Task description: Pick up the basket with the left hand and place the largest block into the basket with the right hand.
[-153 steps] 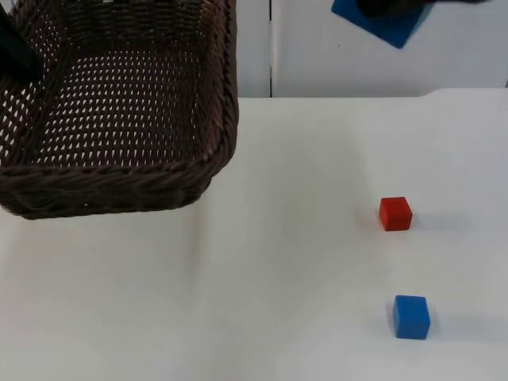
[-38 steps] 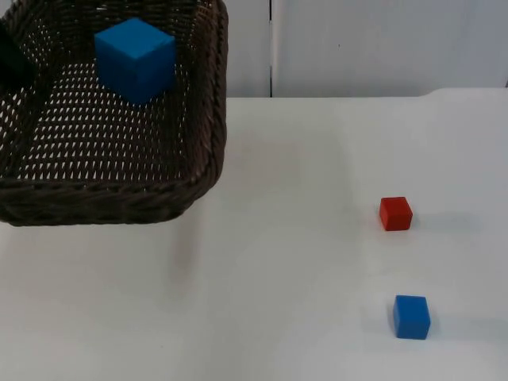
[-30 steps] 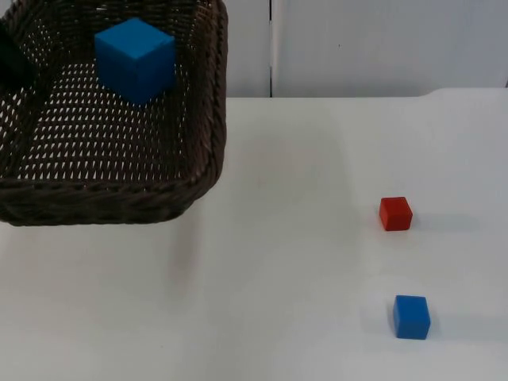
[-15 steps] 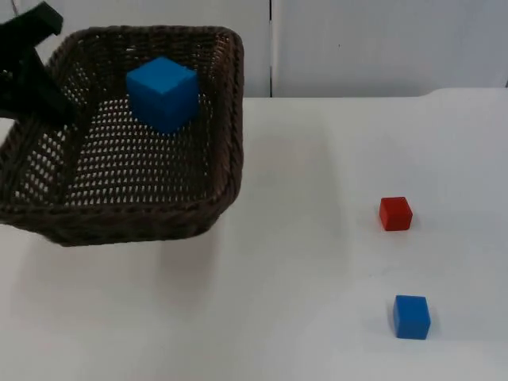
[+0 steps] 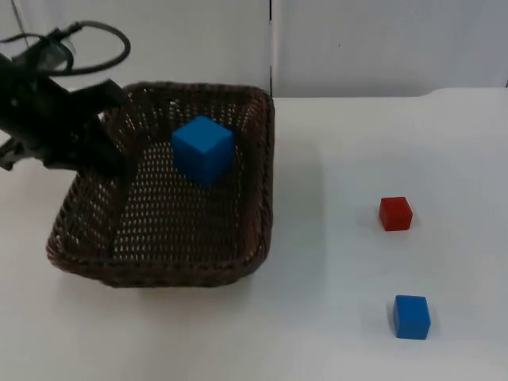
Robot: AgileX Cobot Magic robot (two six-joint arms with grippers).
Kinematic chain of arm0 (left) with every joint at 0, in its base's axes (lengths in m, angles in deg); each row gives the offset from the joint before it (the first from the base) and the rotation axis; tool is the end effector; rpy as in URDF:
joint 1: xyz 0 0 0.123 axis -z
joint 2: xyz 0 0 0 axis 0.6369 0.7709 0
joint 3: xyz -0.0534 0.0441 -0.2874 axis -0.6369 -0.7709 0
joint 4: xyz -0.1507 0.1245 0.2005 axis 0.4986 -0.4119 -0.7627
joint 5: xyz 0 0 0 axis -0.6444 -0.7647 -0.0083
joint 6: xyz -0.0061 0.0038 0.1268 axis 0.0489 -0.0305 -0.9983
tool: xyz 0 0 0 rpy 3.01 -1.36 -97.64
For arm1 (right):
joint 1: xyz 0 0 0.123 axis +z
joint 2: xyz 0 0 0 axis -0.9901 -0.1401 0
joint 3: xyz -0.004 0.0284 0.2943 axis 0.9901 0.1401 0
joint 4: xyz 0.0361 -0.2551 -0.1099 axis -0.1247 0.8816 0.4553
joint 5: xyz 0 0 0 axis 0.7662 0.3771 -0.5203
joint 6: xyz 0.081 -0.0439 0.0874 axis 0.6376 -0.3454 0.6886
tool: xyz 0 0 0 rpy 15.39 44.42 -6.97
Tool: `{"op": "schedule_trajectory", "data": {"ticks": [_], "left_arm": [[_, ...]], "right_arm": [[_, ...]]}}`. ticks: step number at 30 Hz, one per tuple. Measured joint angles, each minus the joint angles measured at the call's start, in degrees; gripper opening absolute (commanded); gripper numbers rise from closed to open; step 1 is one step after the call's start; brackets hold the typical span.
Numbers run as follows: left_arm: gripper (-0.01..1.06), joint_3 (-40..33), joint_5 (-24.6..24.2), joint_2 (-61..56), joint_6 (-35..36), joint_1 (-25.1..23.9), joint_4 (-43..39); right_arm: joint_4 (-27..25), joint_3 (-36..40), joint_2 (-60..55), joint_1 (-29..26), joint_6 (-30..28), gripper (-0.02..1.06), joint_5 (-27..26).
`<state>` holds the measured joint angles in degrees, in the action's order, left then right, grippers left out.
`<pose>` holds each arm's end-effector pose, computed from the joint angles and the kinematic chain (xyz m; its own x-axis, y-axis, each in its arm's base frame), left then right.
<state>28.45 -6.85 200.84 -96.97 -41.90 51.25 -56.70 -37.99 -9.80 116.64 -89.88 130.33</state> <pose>0.4212 -0.0523 0.0925 -0.9597 -0.0856 -0.2675 0.0747 0.8403 -0.5370 0.3051 0.2499 0.3615 -0.3621 -0.5270 -0.7689 -0.8132 0.5818 -0.0158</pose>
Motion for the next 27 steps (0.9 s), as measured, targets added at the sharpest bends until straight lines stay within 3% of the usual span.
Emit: {"op": "schedule_trajectory", "data": {"ticks": [8, 21, 24, 27], "left_arm": [[0.00, 0.0, 0.5, 5.0, -5.5, 0.0, 3.6], [0.03, 0.0, 0.9, 6.0, -6.2, 0.0, 3.8], [0.22, 0.0, 0.9, 6.0, -6.2, 0.0, 3.8], [0.54, 0.0, 0.8, 6.0, -6.2, 0.0, 4.2]], "right_arm": [[0.0, 12.9, 8.8, 0.0, 0.0, 0.57, -8.3], [0.0, 16.0, 15.6, 0.0, 0.0, 0.57, -9.4], [0.0, 16.1, 15.8, 0.0, 0.0, 0.57, -9.0], [0.0, 16.1, 15.8, 0.0, 0.6, 0.57, -8.1]]}}
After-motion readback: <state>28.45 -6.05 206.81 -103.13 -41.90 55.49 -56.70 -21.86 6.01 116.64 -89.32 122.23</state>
